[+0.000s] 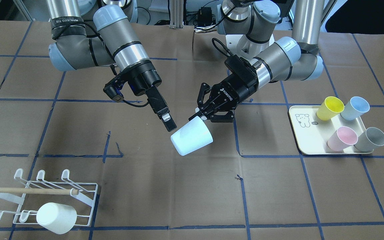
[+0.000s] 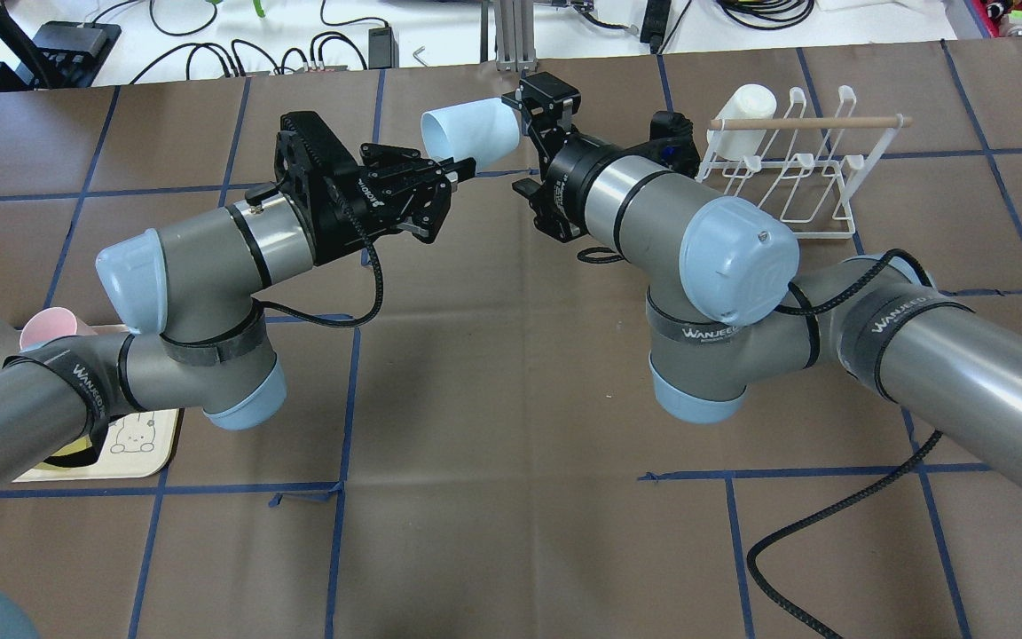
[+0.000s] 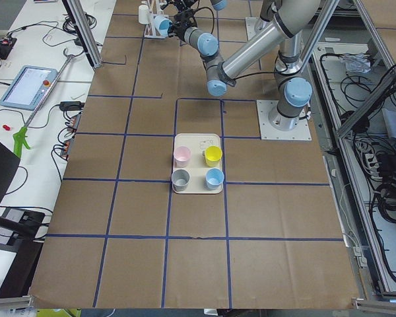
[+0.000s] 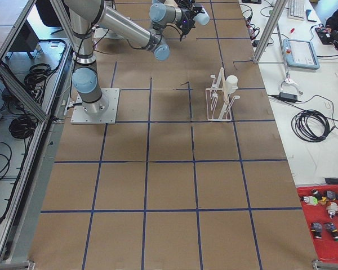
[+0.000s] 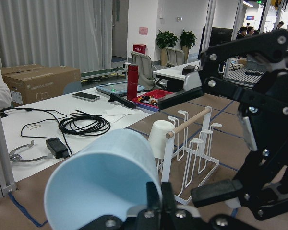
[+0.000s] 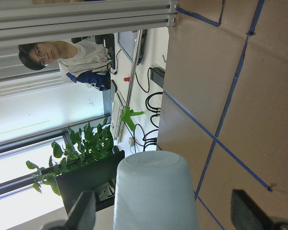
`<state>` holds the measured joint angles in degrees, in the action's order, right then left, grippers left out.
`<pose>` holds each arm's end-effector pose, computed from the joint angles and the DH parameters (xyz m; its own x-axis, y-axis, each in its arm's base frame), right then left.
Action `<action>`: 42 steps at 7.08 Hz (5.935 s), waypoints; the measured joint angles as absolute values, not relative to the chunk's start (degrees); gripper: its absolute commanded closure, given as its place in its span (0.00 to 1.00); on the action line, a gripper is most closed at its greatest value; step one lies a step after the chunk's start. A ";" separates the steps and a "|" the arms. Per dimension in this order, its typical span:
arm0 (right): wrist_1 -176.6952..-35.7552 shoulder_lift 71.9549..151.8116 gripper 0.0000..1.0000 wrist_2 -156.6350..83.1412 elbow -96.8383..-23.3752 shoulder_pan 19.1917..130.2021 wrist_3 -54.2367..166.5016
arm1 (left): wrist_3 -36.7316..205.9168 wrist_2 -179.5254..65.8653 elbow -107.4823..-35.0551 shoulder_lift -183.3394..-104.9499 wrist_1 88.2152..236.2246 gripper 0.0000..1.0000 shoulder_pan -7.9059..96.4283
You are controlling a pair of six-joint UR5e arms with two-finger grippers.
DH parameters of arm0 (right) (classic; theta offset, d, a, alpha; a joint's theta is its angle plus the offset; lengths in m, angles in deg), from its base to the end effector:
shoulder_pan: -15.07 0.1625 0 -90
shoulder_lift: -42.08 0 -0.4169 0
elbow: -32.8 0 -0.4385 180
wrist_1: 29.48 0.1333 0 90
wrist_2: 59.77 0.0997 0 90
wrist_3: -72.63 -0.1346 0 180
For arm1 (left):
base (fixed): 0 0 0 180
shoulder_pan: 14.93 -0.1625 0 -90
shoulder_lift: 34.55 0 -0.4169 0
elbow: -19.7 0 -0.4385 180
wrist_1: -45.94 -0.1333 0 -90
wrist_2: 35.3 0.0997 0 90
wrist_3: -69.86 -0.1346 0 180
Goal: Transfer IKEA cup to right arm and place on rack
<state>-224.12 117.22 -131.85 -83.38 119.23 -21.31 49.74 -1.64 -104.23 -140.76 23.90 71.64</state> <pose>0.3154 -0.5358 0.3099 -0.0498 0.4645 -0.8842 0.8606 0.4692 0.1980 -0.2144 -0.5240 0.2790 -0.5704 0.8188 0.0647 0.1790 0.2008 -0.9632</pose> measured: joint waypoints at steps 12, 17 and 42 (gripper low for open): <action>-221.87 112.02 0.20 -132.38 -77.00 121.94 -21.34 | 49.74 -1.64 -104.22 -140.40 23.90 0.91 71.64; -221.86 112.04 0.50 -131.77 -77.15 121.95 -21.28 | 49.82 -1.63 -103.90 -140.44 23.94 0.29 71.64; -229.36 110.48 0.95 -140.89 -75.53 86.72 71.92 | 72.66 53.01 -67.02 -128.18 135.77 0.01 69.72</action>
